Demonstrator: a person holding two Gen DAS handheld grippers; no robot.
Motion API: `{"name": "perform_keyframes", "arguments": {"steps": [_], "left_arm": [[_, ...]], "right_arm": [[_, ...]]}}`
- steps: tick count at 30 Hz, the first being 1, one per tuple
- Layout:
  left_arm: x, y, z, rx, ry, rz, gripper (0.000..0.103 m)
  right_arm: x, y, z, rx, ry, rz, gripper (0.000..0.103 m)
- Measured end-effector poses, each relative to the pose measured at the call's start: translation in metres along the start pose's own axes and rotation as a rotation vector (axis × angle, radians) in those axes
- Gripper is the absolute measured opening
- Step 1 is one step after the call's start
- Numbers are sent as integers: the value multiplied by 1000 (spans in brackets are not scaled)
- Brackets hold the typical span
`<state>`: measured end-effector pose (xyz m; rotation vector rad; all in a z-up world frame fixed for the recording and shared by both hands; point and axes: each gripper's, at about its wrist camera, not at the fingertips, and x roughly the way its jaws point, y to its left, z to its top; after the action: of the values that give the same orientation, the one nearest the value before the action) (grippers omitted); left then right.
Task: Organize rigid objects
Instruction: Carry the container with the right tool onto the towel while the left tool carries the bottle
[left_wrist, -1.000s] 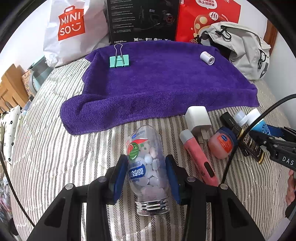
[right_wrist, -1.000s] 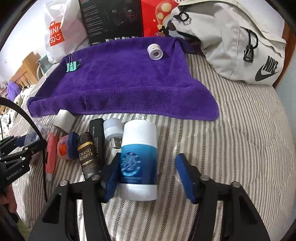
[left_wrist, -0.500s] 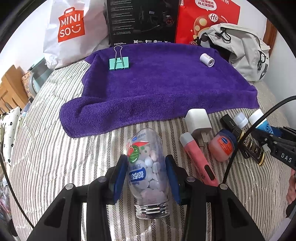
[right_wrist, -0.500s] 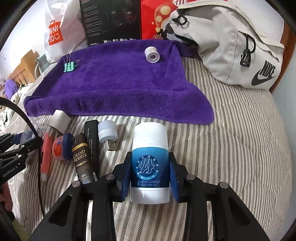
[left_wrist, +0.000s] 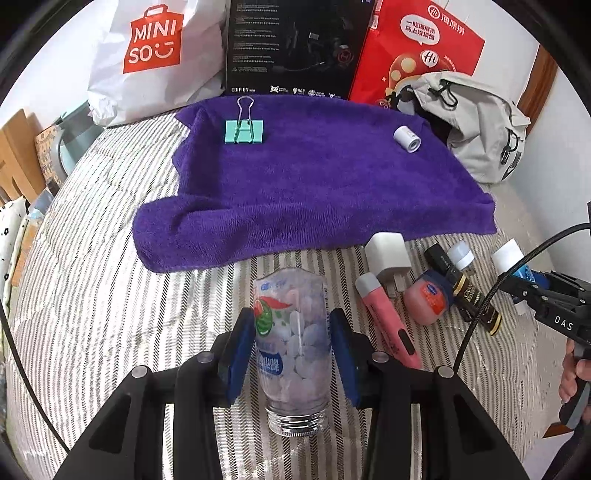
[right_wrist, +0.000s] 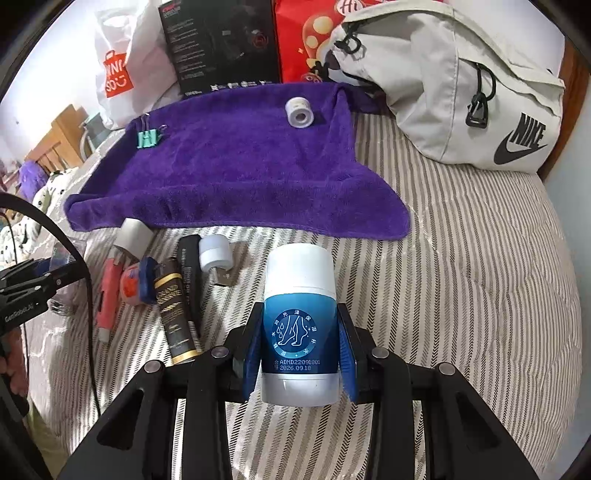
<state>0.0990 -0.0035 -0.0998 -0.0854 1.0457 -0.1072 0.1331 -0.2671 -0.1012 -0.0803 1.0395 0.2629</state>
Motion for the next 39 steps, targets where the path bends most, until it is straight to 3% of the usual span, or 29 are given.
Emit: {"name": "perform_keyframes", "arguments": {"steps": [13,39], "left_arm": [[-10,7,11,-18,-9,-13,39],[-23,18,27,-43,-49,-59,38]], "right_arm": [[-12,8,14,-19,-33,57,36],[-2,21,17,-47,-1,102,36]]}}
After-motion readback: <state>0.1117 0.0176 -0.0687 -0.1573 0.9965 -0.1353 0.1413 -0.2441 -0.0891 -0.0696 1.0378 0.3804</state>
